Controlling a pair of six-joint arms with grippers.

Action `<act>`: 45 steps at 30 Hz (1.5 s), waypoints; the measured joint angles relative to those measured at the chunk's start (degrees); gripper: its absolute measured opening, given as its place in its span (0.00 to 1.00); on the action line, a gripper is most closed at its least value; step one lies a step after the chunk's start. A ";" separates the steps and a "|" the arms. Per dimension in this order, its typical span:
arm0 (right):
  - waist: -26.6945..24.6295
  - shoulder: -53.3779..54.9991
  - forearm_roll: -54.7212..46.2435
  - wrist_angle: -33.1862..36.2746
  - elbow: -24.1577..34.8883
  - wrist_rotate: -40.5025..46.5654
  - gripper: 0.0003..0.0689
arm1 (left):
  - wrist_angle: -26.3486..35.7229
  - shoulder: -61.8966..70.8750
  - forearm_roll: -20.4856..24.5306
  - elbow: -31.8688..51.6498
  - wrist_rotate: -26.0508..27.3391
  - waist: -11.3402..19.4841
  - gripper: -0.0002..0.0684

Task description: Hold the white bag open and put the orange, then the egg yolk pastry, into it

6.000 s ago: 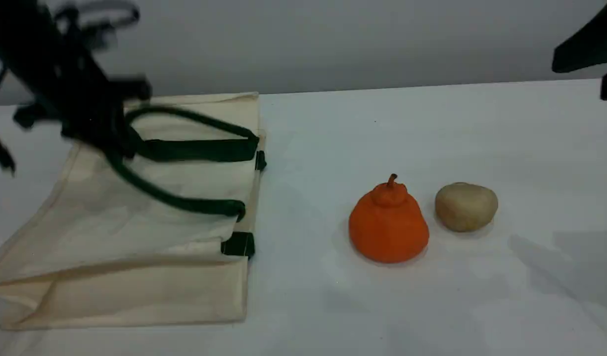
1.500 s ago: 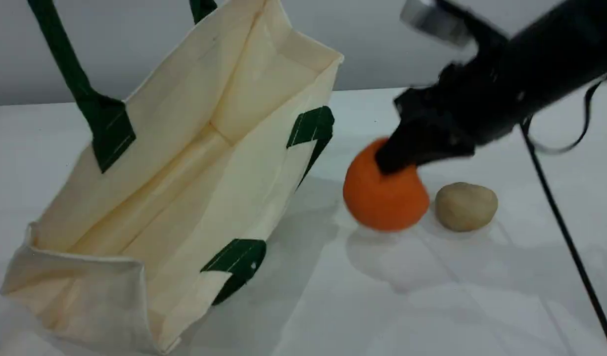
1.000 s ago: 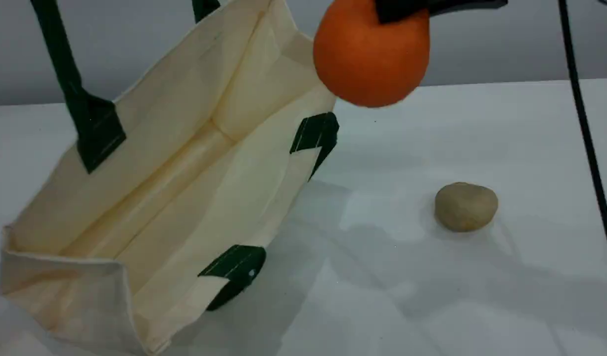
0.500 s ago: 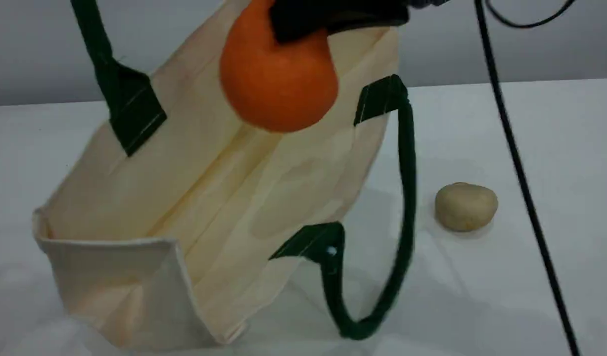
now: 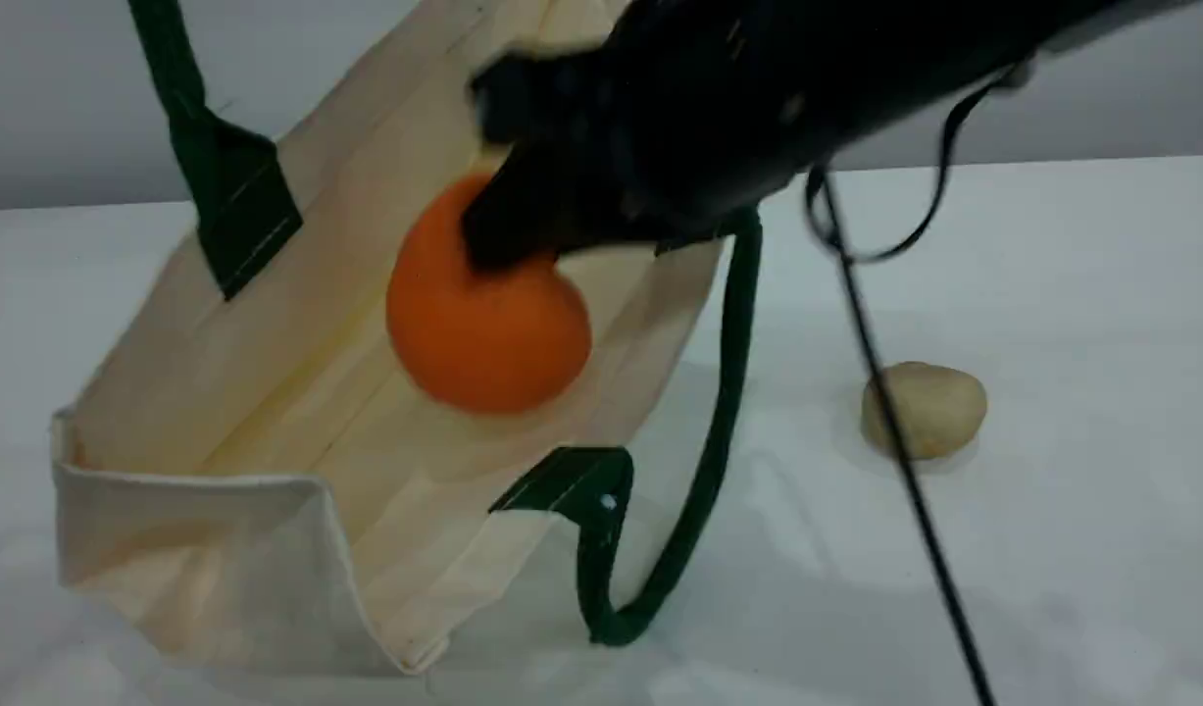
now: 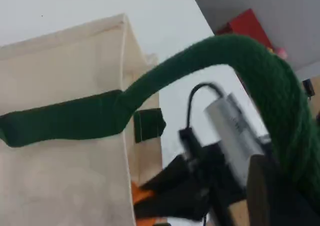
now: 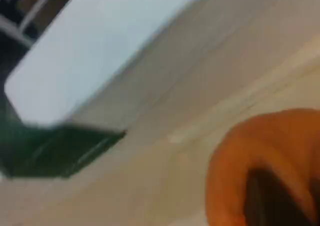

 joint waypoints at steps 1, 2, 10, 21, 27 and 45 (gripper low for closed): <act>0.78 0.68 0.05 0.06 -0.40 -0.35 0.06 | 0.00 0.00 0.00 0.00 0.00 0.00 0.11; 1.41 1.45 0.10 0.06 -0.89 -0.44 0.06 | 0.00 0.00 0.00 0.00 0.00 0.00 0.11; 3.64 6.29 0.10 -2.78 -5.80 0.04 0.06 | -0.07 0.00 0.00 0.00 0.00 0.00 0.11; 3.58 10.05 0.04 -6.53 -8.91 2.23 0.08 | -0.15 0.00 -0.01 0.00 -0.05 0.00 0.11; 3.58 10.00 -0.08 -6.50 -9.38 1.89 0.24 | -0.10 0.00 0.05 0.00 -0.05 0.00 0.11; 0.69 -0.34 -13.82 -6.41 -5.27 11.38 0.82 | -0.04 0.00 0.30 0.00 0.37 0.00 0.11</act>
